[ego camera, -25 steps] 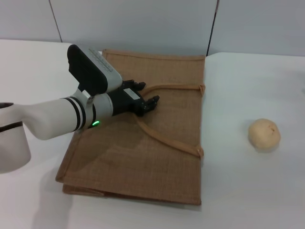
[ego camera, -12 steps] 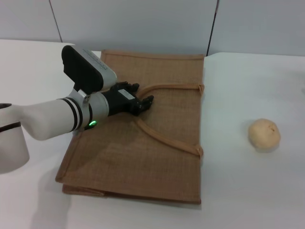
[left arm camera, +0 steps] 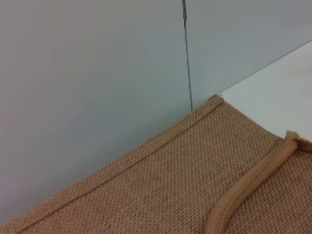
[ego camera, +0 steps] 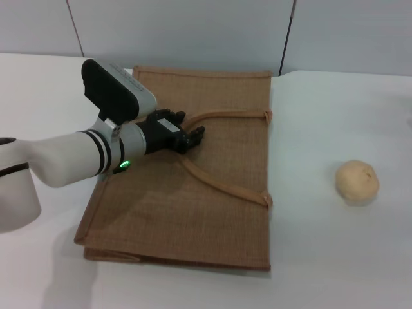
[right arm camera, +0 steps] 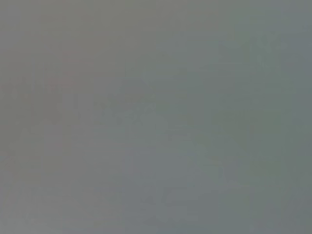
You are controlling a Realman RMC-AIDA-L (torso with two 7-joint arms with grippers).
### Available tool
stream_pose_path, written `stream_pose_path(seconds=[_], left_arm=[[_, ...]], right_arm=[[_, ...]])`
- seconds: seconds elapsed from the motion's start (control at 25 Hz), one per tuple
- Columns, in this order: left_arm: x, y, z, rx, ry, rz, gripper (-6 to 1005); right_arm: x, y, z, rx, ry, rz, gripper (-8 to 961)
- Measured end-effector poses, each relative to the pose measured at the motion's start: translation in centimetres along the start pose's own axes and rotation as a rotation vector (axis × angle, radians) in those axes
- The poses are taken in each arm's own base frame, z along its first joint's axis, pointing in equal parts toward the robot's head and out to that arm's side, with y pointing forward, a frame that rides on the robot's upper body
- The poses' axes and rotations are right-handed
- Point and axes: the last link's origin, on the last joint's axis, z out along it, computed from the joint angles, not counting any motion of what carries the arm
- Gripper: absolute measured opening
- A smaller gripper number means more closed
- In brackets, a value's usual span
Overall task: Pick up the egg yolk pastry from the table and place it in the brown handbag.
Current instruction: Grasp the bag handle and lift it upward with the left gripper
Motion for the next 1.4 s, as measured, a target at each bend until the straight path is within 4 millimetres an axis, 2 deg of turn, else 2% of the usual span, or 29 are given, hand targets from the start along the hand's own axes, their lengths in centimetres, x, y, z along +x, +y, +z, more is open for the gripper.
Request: stream_pose_path(seconds=[0.24, 0.52, 0.76, 1.12, 1.28, 1.4], left_arm=[[0.2, 0.0, 0.0, 0.004, 0.006, -0.011, 559], [0.3, -0.1, 0.1, 0.010, 0.009, -0.020, 478], [0.2, -0.2, 0.2, 0.023, -0.007, -0.014, 307], [0.5, -0.1, 0.4, 0.024, -0.007, -0.009, 181], [1.4, 0.0, 0.7, 0.023, 0.006, 0.011, 139], [2.8, 0.3, 1.0, 0.010, 0.043, 0.030, 108]], right_arm=[[-0.1, 0.0, 0.0, 0.000, -0.002, 0.001, 849], [-0.1, 0.0, 0.1, 0.000, -0.002, 0.001, 849], [-0.2, 0.1, 0.1, -0.002, -0.004, 0.002, 849], [-0.2, 0.2, 0.1, -0.003, -0.002, 0.003, 849], [0.0, 0.0, 0.2, 0.001, 0.013, 0.001, 849], [0.1, -0.1, 0.1, 0.004, 0.017, 0.000, 849]])
